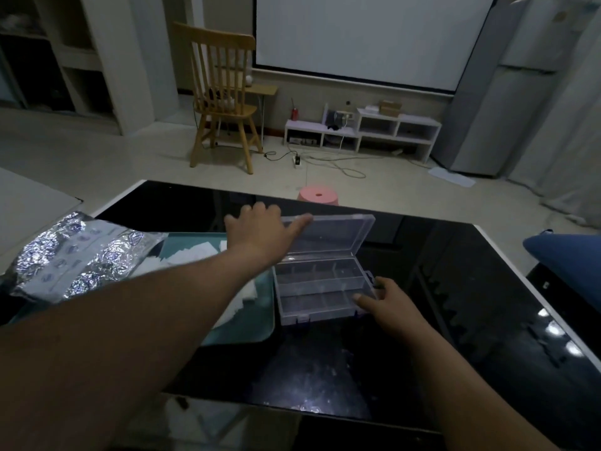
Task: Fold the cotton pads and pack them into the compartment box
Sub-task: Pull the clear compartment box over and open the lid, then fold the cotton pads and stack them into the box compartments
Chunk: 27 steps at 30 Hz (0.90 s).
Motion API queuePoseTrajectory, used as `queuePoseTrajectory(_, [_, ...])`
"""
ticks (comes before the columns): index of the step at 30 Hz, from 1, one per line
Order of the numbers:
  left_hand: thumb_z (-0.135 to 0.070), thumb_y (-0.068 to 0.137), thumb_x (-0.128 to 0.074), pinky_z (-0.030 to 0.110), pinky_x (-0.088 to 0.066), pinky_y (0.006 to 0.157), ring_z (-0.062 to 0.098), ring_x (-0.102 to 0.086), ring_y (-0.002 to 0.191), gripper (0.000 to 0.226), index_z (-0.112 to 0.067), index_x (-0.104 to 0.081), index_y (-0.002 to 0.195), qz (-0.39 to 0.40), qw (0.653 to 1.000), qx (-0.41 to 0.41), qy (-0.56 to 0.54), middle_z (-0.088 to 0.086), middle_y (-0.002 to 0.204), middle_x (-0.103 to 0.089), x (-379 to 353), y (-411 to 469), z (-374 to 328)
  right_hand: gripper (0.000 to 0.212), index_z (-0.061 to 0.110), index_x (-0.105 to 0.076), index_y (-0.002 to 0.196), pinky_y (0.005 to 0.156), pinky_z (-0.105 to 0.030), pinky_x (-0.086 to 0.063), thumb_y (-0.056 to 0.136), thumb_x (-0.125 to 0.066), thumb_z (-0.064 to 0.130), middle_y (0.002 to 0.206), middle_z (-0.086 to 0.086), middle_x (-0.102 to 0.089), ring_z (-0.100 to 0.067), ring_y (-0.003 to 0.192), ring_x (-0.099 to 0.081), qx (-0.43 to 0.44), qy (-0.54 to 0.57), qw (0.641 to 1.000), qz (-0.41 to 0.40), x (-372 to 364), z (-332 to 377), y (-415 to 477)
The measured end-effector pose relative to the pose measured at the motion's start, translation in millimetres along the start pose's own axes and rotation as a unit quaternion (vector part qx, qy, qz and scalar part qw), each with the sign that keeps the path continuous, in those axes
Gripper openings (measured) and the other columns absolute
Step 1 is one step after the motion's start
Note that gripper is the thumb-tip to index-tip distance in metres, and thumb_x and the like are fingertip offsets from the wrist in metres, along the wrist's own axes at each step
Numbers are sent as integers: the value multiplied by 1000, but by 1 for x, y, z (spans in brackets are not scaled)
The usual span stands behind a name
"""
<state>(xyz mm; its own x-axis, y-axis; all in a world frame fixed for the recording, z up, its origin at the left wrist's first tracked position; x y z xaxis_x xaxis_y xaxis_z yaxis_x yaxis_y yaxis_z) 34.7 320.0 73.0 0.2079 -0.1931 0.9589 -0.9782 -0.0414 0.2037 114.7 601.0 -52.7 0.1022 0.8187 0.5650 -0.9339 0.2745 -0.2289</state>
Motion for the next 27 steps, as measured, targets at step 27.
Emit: queuePoseTrajectory(27, [-42,89,-69,38,-49,92,24,-57,118,58,-30,-49,143,130,982,-108,-83,-1,136,-44,-39,-70,161,89,46,-28,156,101,-41,-50,85,-81,41,149,-1,-40,-26,127,-55,277,-283,907,143,-218,195,-57])
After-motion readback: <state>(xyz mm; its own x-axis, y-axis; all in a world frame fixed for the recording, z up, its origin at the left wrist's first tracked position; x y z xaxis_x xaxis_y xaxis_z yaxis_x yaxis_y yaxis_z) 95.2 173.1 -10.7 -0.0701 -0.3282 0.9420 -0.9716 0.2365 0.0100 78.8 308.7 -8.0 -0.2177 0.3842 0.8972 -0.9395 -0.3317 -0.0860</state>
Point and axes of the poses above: each hand's wrist, its own y-axis towards the middle knuckle, its own x-axis out of the back of the hand, z = x × y, the point moved 10 cm from there along y, towards the middle knuckle
